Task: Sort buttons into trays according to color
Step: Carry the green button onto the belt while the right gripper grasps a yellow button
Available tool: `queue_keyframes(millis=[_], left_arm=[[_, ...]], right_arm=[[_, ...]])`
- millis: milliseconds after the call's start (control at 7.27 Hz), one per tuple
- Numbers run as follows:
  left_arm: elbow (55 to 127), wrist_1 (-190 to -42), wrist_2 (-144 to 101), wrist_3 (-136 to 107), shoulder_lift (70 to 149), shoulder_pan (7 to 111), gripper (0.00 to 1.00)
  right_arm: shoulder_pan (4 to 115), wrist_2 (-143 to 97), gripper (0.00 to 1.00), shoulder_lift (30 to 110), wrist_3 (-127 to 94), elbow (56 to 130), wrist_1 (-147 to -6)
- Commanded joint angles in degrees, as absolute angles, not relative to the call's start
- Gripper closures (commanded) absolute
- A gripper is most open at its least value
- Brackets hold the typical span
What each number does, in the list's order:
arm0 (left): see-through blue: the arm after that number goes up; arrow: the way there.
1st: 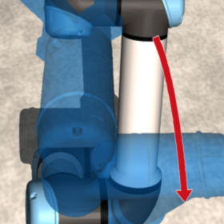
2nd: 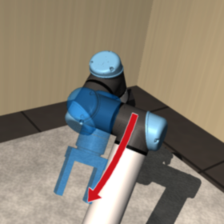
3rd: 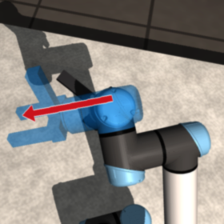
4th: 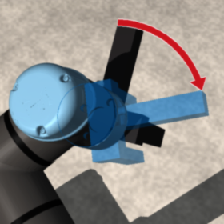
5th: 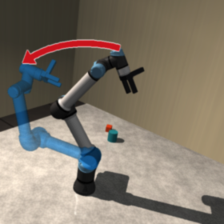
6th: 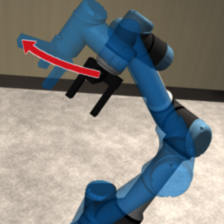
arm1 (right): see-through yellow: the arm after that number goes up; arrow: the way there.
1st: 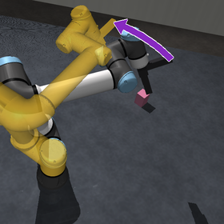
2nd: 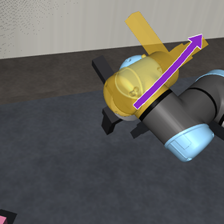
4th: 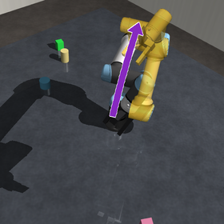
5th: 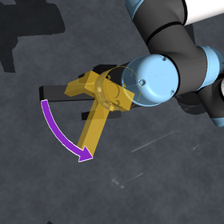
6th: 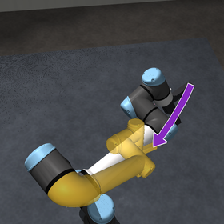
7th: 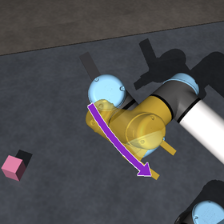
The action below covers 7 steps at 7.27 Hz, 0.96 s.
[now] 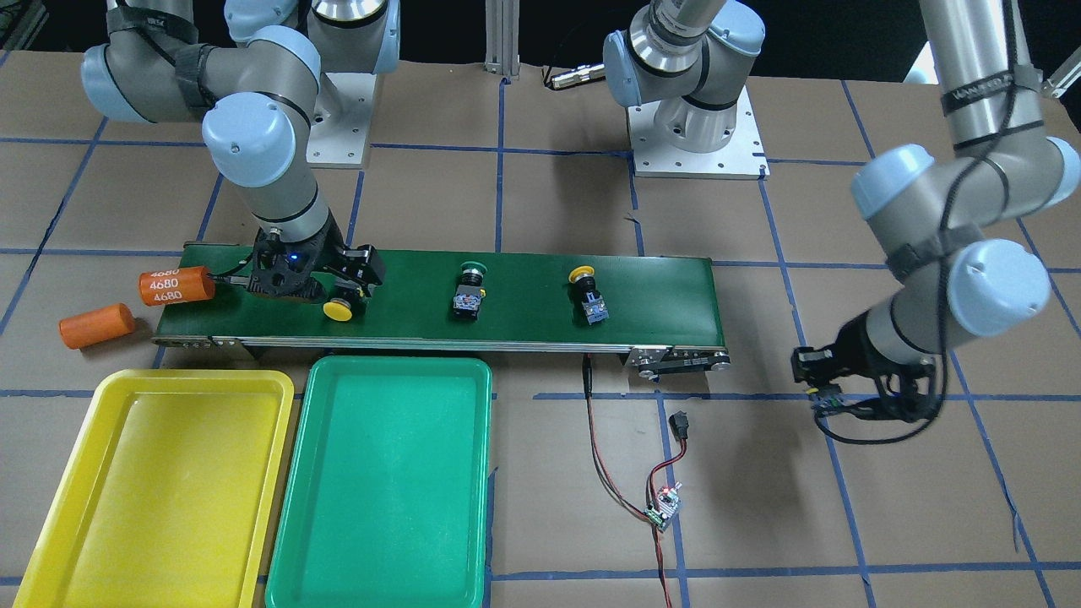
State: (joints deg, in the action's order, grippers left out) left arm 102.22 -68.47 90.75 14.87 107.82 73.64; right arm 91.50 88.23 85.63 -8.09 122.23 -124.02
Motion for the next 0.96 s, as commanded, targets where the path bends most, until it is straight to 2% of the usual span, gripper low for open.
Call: queue_keyframes(millis=[0, 275, 413, 550, 688, 825], left_arm=[[113.1, -68.6, 87.6, 12.3, 96.3, 83.8, 0.85], [119.2, -68.1, 87.4, 6.4, 91.5, 89.3, 0.85], [119.6, -67.7, 87.5, 4.8, 91.7, 90.4, 0.84], [119.5, -66.8, 87.8, 4.9, 93.1, 90.8, 0.83], [119.6, -65.1, 88.2, 5.3, 93.6, 90.3, 0.67], [119.7, -64.7, 88.1, 4.9, 94.0, 90.3, 0.05]], right_arm=[[91.5, 88.2, 0.00, 85.3, -8.1, 122.5, -124.5], [91.5, 88.2, 0.83, 85.4, -7.2, 122.3, -124.6], [91.5, 88.1, 0.98, 85.6, -6.9, 122.2, -124.7], [91.4, 88.3, 1.00, 85.5, -6.9, 121.6, -124.6], [91.0, 88.7, 1.00, 85.3, -6.8, 120.1, -124.5], [90.7, 89.1, 1.00, 84.8, -6.6, 116.1, -123.9]])
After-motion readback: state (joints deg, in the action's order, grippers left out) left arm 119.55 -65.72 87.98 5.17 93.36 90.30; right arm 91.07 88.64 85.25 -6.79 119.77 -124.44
